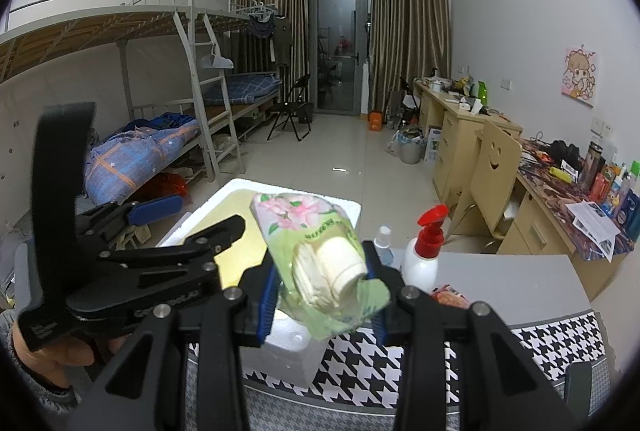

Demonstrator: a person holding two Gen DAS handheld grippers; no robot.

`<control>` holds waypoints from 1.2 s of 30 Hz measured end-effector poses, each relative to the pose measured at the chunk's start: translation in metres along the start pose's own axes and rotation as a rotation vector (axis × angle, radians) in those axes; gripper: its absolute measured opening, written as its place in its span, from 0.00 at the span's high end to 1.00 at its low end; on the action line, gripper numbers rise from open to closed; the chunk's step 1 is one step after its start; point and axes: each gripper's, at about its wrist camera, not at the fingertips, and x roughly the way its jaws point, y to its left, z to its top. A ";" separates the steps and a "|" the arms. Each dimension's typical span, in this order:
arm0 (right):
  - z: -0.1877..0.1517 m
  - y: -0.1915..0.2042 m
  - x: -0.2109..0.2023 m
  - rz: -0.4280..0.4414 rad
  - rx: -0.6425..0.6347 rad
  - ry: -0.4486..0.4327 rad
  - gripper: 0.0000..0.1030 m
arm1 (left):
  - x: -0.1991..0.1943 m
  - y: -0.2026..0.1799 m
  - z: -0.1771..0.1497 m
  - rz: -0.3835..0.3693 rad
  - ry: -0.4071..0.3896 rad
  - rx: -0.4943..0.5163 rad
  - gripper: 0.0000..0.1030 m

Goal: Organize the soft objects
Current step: 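Lower the yellow mesh sleeve into the foam box and open the left tool, then lower the green wipes pack into the foam box and open the right tool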

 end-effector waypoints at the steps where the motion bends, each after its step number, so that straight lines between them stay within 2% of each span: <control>1: 0.000 0.001 0.001 0.002 -0.001 0.001 0.58 | -0.002 0.000 0.002 0.016 -0.015 -0.002 0.07; 2: 0.000 0.001 0.002 0.003 -0.003 0.001 0.58 | -0.008 0.003 0.001 0.035 -0.035 -0.008 0.03; 7: 0.001 0.006 0.005 0.002 -0.017 0.003 0.58 | -0.016 0.012 0.002 0.046 -0.048 -0.027 0.01; 11: 0.003 0.009 0.009 0.011 -0.017 0.010 0.58 | -0.021 0.019 0.000 0.053 -0.047 -0.048 0.01; 23: 0.008 0.024 0.031 0.046 -0.025 0.053 0.58 | -0.042 0.041 -0.011 0.156 -0.086 -0.065 0.01; 36: 0.013 0.025 0.055 0.064 0.012 0.107 0.58 | -0.054 0.060 -0.025 0.172 -0.097 -0.101 0.01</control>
